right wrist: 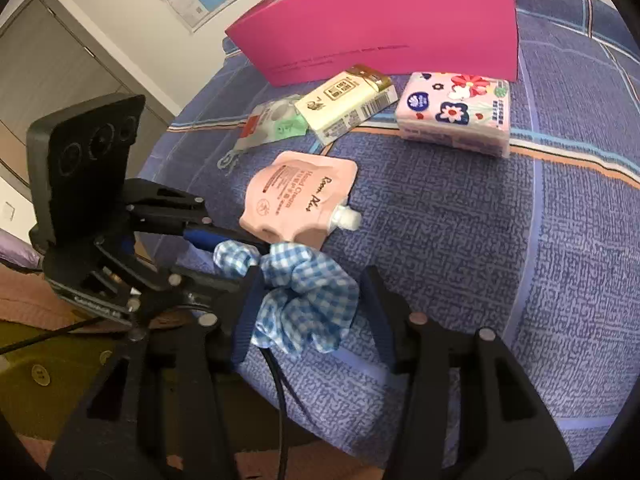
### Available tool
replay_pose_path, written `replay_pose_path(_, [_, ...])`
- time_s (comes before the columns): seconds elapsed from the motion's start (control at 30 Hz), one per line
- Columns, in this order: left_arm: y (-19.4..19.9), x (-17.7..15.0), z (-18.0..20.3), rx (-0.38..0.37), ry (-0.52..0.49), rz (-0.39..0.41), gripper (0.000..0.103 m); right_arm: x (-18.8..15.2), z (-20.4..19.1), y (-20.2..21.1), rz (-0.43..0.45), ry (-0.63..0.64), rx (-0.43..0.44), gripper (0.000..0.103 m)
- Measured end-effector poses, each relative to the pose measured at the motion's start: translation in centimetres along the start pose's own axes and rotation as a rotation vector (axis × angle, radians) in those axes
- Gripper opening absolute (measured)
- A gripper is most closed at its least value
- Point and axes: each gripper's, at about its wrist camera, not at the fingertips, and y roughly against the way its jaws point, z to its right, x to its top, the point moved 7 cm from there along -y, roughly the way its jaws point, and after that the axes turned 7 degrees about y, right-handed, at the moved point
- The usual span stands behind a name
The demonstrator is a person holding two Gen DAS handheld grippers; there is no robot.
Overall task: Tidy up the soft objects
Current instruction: 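Grasp the blue checked scrunchie with the right gripper and lift it, then carry the blue checked scrunchie into the pink box and release it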
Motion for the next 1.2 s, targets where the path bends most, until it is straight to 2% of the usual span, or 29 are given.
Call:
replay_pose_path(0.03, [0.0,0.0,-0.1,-0.002,0.009,0.0,0.02,0.0,0.1,0.1,0.003,-0.001,0.001,0.021])
replay_pose_path(0.07, [0.0,0.1,-0.2,-0.003,0.016,0.001,0.019,-0.1,0.1,0.2,0.01,-0.006,0.004,0.013])
replay_pose_path(0.23, [1.5,1.0,1.0,-0.038,-0.008,0.043,0.019,0.2,-0.3,2.0,0.048,0.005,0.013,0.012])
replay_pose_path(0.33, [2.3,2.6,1.9,-0.067,-0.026,0.078,0.019,1.4,-1.0,4.1,0.104,0.032,0.012,0.012])
replay_pose_path(0.53, [4.8,7.0,2.1,-0.077,-0.032,0.172,0.02,5.2,-1.7,8.1,0.208,0.096,-0.029,0.012])
replay_pose_path(0.57, [5.2,7.9,2.2,-0.061,-0.03,0.195,0.022,5.8,-1.7,8.6,0.222,0.103,-0.034,0.012])
replay_pose_path(0.63, [5.8,9.9,1.8,-0.041,-0.012,0.227,0.04,7.3,-1.5,9.7,0.26,0.116,-0.051,0.012])
replay_pose_path(0.73, [6.9,12.2,1.1,-0.059,0.002,0.272,0.055,9.7,-1.3,11.2,0.32,0.139,-0.063,0.012])
replay_pose_path(0.77, [7.2,12.9,0.8,-0.06,0.007,0.281,0.056,10.4,-1.2,11.6,0.336,0.145,-0.063,0.012])
replay_pose_path(0.87, [7.4,14.8,0.4,-0.031,-0.001,0.309,0.056,12.7,-0.8,12.3,0.368,0.164,-0.078,0.012])
replay_pose_path(0.97, [7.0,16.6,-0.1,-0.043,0.008,0.299,0.055,15.3,-0.2,12.7,0.394,0.175,-0.082,0.012])
replay_pose_path(1.0, [7.0,17.4,-0.3,-0.039,0.011,0.305,0.05,16.0,0.1,12.8,0.405,0.172,-0.078,0.012])
replay_pose_path(1.03, [6.7,18.2,-0.2,-0.039,0.011,0.311,0.04,16.7,0.3,12.8,0.411,0.168,-0.074,0.012])
replay_pose_path(1.1, [6.6,19.7,-0.6,-0.043,0.028,0.314,0.033,18.6,1.1,12.8,0.427,0.163,-0.066,0.012])
replay_pose_path(1.2, [6.5,20.7,-1.7,0.007,0.047,0.323,0.031,20.6,2.5,12.4,0.428,0.145,-0.061,0.012])
